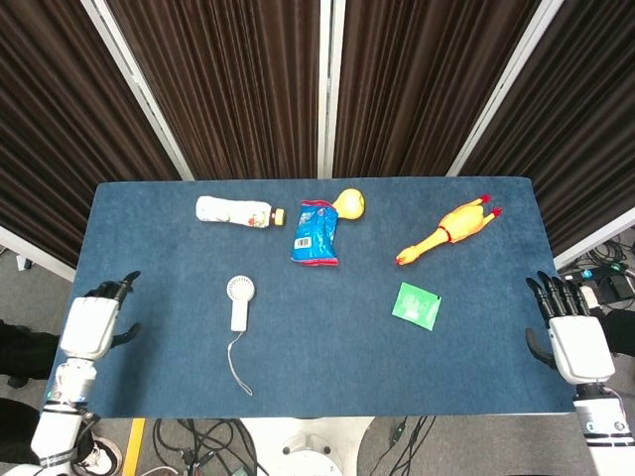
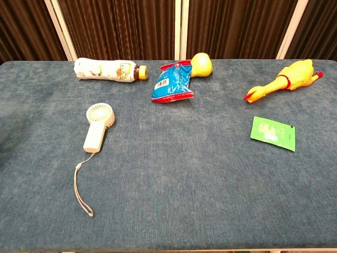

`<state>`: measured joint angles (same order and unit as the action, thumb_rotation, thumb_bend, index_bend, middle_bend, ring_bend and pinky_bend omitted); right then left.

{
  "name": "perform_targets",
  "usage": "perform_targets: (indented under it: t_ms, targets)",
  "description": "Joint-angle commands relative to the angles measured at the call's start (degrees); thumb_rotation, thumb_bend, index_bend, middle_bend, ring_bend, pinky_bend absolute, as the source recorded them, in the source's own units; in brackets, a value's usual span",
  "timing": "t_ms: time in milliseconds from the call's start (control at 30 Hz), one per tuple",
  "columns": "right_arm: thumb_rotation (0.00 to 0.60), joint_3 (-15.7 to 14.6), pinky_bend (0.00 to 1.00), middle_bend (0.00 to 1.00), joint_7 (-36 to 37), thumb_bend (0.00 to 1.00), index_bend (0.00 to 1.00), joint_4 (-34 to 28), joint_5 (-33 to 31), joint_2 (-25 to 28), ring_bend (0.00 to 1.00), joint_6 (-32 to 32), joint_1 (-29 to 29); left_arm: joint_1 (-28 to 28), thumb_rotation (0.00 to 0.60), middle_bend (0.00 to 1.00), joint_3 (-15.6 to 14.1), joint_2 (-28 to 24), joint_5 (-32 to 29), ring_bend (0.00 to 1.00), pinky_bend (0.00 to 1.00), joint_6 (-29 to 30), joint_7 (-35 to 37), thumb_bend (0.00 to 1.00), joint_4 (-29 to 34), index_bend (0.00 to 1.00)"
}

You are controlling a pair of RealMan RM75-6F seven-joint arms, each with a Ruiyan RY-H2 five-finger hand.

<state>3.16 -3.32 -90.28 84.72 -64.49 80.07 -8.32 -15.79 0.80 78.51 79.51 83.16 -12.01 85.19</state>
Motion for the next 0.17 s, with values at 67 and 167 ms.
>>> perform_targets:
  t_ms: [67,167]
  targets:
    - [0.600,0.37,0.00,0.00,0.84,0.37,0.00,-0.07,-0.27,0.38,0.00,0.89,0.48,3.51,0.600,0.09,-1.20,-1.02,2.04,0.04,0.16,3.49,4.50,0.03,-2.79,0.15]
    - [0.600,0.56,0.00,0.00,0.63,0.37,0.00,-0.33,-0.20,0.54,0.00,1.41,0.65,4.74,0.600,0.09,-1.26,-1.95,2.08,0.04,0.16,4.24,5.17,0.03,-2.60,0.15]
